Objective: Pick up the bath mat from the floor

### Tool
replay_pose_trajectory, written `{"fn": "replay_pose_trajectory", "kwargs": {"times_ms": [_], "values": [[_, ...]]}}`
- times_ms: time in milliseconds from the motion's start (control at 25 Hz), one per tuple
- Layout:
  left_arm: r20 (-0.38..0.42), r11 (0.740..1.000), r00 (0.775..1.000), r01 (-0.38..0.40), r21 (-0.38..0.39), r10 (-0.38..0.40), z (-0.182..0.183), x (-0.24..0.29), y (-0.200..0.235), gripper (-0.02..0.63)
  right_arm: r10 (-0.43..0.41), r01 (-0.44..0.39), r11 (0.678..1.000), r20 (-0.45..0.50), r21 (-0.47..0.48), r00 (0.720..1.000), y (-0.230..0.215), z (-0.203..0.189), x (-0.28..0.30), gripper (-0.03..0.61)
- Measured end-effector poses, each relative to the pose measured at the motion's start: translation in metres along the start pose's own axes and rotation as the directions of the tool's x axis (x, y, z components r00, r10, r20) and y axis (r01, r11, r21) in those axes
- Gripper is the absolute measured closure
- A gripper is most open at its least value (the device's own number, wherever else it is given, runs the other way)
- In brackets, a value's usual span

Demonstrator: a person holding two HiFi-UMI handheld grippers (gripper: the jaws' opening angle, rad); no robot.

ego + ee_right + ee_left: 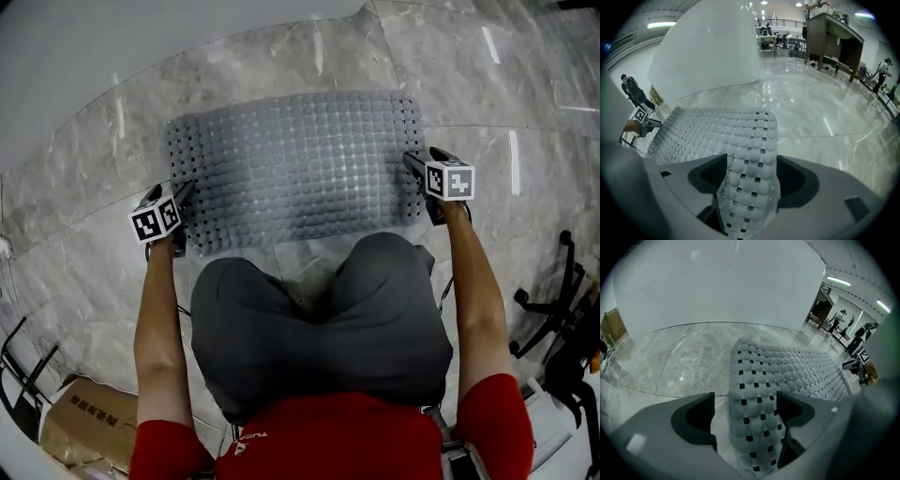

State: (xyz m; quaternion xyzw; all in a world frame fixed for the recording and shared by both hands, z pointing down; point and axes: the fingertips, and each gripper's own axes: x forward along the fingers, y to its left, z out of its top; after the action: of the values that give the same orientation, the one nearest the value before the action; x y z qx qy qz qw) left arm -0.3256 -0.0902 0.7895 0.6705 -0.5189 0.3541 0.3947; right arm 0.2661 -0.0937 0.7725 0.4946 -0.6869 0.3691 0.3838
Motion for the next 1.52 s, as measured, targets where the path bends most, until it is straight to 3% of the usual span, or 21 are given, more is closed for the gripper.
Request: {"fn": "replay_pose_trajectory", "kwargs": {"times_ms": [360, 600, 760, 880, 1120, 1520], "values": [[-0.088, 1.0, 0.996, 0.008, -0.024, -0.01, -0.017, 0.019, 0.003, 0.202, 0.0, 0.001, 1.0, -0.129, 0.008, 0.992, -0.007, -0.027, 0.027, 0.274], [-0.109, 0.999, 0.993, -0.034, 0.026, 0.037, -0.017, 0.019, 0.003, 0.209, -0.037, 0.036, 0.999, -0.16, -0.01, 0.986, -0.007, -0.027, 0.029, 0.27], [-0.098, 0.995, 0.995, -0.01, 0.1, 0.02, -0.013, 0.02, -0.015, 0.361, -0.033, 0.027, 0.999, -0.155, -0.038, 0.987, 0.0, -0.024, 0.028, 0.284], [-0.078, 0.997, 0.997, 0.015, 0.082, -0.009, -0.013, 0.017, -0.025, 0.436, -0.01, 0.0, 0.998, -0.147, -0.067, 0.989, 0.016, -0.024, 0.027, 0.412], [-0.011, 0.993, 0.995, 0.098, 0.063, -0.097, -0.009, -0.002, -0.041, 0.541, 0.034, -0.038, 0.996, -0.052, -0.085, 0.998, 0.042, -0.015, 0.01, 0.531], [0.192, 0.974, 0.957, 0.197, 0.111, -0.216, 0.034, -0.063, -0.069, 0.561, 0.154, -0.133, 0.983, 0.174, -0.127, 0.972, 0.087, 0.034, -0.056, 0.541]]}}
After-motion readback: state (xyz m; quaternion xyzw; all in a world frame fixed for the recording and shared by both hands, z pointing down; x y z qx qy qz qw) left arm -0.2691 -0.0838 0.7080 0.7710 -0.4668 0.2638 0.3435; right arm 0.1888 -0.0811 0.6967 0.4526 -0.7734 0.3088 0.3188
